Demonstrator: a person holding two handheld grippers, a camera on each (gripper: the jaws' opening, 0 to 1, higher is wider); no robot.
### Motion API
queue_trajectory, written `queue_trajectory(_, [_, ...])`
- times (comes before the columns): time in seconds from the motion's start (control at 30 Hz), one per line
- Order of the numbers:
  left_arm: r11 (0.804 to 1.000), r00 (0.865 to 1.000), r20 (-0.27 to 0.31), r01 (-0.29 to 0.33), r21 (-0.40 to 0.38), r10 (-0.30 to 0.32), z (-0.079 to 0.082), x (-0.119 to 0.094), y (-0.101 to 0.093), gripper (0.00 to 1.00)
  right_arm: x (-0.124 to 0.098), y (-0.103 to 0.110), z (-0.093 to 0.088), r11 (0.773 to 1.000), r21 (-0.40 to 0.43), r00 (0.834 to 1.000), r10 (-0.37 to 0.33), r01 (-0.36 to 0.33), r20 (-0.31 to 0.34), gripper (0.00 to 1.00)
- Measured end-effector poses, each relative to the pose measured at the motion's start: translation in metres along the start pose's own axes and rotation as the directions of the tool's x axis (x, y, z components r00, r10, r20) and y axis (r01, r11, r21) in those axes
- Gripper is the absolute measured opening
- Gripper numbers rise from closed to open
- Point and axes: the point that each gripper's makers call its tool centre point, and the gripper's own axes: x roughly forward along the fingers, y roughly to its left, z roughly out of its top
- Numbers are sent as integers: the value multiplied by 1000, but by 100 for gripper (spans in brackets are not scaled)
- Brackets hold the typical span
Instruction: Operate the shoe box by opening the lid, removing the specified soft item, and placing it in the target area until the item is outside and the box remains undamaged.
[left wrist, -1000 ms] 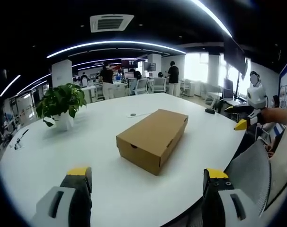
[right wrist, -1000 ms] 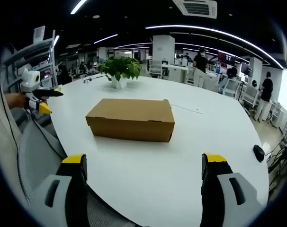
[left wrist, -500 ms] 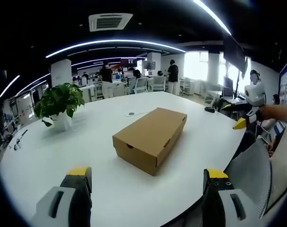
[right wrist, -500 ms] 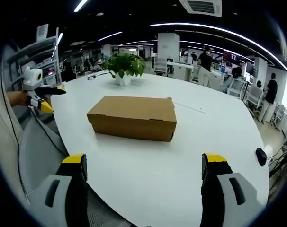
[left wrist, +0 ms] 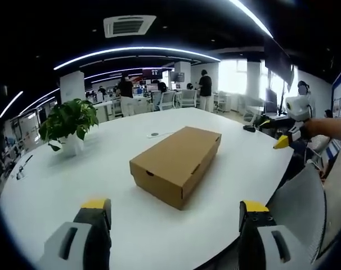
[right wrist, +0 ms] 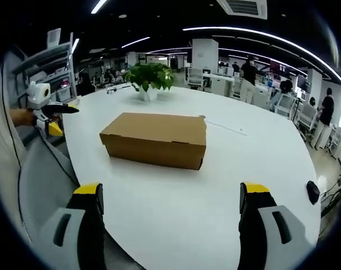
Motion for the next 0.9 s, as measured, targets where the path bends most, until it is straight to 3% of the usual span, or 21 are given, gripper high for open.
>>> queue_trajectory(0.37, [999,999,-33,11,34,-10,-3,17,-6,91,12,-18,-7,999,-31,999,33,-34,-40,96])
queue_trajectory(0.9, [998,998,-39,-55,-14,55,-3,47,9,82,40,-38,-3,991,-93,994,93,-97,-53,90])
